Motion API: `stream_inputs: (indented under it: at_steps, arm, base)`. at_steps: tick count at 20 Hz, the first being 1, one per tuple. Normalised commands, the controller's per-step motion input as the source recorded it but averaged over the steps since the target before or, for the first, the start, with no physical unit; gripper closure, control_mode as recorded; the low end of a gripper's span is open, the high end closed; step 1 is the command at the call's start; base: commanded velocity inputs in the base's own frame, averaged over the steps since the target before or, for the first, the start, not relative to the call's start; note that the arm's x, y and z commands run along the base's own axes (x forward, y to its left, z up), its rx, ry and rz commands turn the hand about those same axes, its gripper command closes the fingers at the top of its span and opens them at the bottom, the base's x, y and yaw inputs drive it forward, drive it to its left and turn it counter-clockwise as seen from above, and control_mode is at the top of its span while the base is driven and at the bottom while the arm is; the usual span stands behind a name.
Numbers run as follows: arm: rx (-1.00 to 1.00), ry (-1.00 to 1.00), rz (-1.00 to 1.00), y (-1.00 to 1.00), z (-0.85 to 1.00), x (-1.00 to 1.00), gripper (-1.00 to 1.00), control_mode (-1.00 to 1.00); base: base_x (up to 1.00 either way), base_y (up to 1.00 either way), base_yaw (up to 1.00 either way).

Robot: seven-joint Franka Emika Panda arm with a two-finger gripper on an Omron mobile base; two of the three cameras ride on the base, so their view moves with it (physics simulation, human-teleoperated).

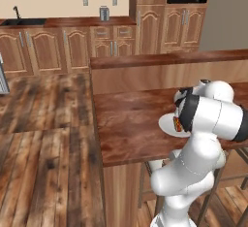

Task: Pick up each mango from the fridge and place one mango on each plate on the dining counter.

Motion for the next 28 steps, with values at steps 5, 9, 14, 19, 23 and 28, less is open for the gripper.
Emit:
stream_inputs:
  at_steps: [5, 9, 14, 19, 23, 28]
  arm:
    - [0.00, -0.15, 0.00, 0.00, 0.59, -0.40, -1.00, -1.00]
    - [0.00, -0.16, 0.00, 0.00, 0.66, -0.55, -1.00, -1.00]
    - [0.00, -0.18, 0.00, 0.00, 0.65, -0.75, -1.00, -1.00]
    - [0.00, -0.25, 0.00, 0.00, 0.59, -0.97, -1.00, -1.00]
    - [-0.01, -0.28, 0.00, 0.03, 0.56, -1.00, -1.00, -1.00]
    - [-0.09, -0.30, 0.00, 0.20, 0.57, -0.99, -1.00, -1.00]
  base:
    - [0.00, 0.00, 0.00]
    - [0.00, 0.00, 0.00]
    - [0.00, 0.00, 0.00]
    - [0.00, 0.00, 0.00]
    - [0.00, 0.00, 0.00]
    - [0.00, 0.00, 0.00]
